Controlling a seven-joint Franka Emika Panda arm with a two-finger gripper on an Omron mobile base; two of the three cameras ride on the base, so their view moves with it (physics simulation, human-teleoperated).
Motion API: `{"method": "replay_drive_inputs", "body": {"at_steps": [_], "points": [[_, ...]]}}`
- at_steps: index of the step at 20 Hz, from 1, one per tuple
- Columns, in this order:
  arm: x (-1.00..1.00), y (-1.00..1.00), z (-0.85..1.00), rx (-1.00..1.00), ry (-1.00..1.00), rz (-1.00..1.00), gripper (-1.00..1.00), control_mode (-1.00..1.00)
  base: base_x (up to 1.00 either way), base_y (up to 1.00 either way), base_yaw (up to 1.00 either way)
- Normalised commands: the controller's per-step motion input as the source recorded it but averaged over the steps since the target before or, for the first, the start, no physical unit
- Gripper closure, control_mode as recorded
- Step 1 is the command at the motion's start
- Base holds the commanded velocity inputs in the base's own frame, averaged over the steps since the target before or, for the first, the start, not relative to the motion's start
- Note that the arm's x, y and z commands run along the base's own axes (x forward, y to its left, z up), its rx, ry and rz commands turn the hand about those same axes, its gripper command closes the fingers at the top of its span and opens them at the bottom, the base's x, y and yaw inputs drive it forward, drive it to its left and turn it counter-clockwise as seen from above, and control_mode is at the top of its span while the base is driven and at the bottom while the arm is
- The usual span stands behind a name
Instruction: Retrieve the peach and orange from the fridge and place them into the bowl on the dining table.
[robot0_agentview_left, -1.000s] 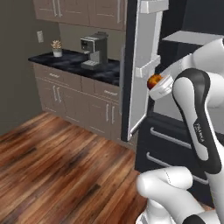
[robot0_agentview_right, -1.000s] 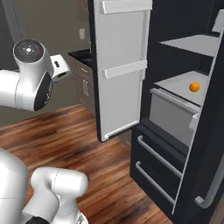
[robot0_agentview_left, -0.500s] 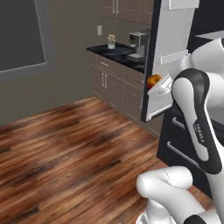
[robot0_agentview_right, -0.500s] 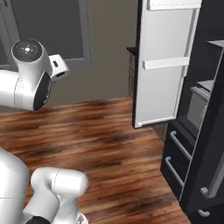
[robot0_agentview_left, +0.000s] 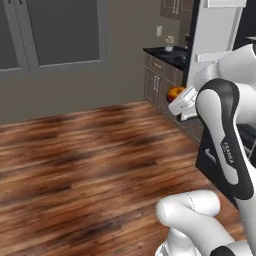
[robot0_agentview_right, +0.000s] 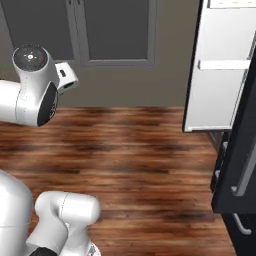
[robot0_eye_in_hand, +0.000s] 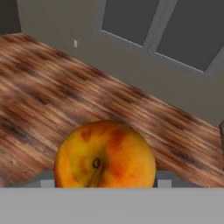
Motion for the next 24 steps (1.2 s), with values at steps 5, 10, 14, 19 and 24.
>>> {"method": "replay_drive_inputs", "body": {"at_steps": [5,10,14,19,24], "points": [[0.00,0.00,0.00,0.00,0.00,0.00,1.00,1.00,-0.95,0.00,0.42],[0.00,0.00,0.00,0.00,0.00,0.00,1.00,1.00,-0.55,0.01,0.39],[0.00,0.00,0.00,0.00,0.00,0.00,1.00,1.00,-0.21,0.07,0.43],[0.00,0.00,0.00,0.00,0.00,0.00,1.00,1.00,-0.02,0.06,0.45],[0.00,0.00,0.00,0.00,0.00,0.00,1.00,1.00,-0.03,0.11,0.45]]}}
